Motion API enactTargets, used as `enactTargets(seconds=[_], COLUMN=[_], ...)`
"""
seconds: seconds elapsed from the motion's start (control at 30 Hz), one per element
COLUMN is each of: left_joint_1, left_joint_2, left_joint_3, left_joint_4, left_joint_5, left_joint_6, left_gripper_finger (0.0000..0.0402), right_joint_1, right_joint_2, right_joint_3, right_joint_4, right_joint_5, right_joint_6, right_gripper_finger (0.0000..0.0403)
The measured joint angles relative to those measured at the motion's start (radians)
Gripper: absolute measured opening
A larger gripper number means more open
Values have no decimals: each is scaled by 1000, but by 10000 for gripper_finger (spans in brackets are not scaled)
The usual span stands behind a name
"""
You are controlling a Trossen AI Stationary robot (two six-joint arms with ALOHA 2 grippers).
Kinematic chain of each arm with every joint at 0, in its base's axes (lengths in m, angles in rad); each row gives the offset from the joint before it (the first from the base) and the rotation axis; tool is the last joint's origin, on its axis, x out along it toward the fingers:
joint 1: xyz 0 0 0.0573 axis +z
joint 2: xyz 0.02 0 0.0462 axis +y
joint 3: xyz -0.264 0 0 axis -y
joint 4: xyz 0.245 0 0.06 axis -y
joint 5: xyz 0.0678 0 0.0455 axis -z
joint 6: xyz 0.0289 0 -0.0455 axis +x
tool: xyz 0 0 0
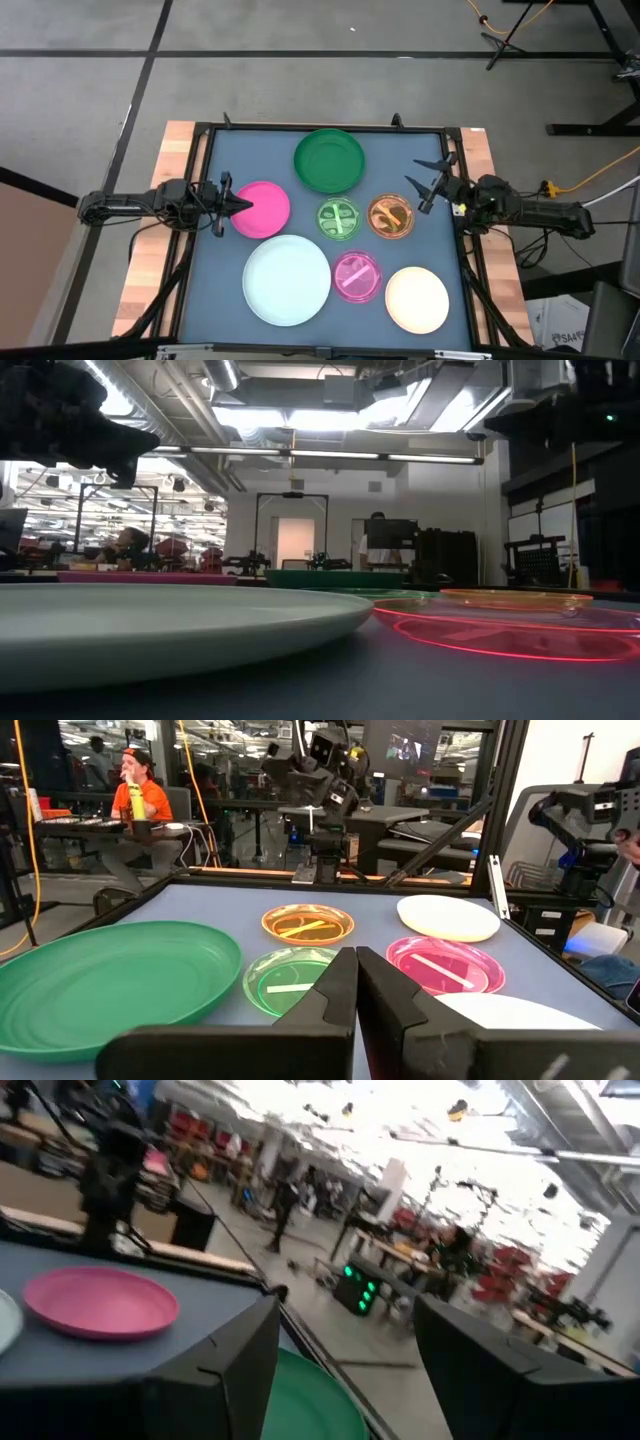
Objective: Stack plastic plates
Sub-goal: Stack the green plate on top of the white plate
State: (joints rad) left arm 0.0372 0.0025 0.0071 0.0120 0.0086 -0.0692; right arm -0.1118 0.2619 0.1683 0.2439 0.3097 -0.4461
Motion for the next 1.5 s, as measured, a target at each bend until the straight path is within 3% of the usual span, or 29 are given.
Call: enactTargets(seconds=[0.27,0.67,1.03,1.5], left_joint_1=[0,0,0,0], left_joint_2=[0,0,0,0], left_joint_3=[0,0,0,0], left_joint_4=[0,0,0,0], left_joint_5=[0,0,0,0], left_joint_6=[0,0,-1,0], left_gripper_finger=[0,0,0,0], right_joint_1=[0,-98,-305,-528], right_joint_2=[289,630,897,1113], right_joint_3=[180,511,720,757], right_joint_4=[-12,-199,-280,-276], right_joint_5=[165,174,35,-189], right_joint_6=[49,22,18,65], right_gripper_finger=[230,230,230,230])
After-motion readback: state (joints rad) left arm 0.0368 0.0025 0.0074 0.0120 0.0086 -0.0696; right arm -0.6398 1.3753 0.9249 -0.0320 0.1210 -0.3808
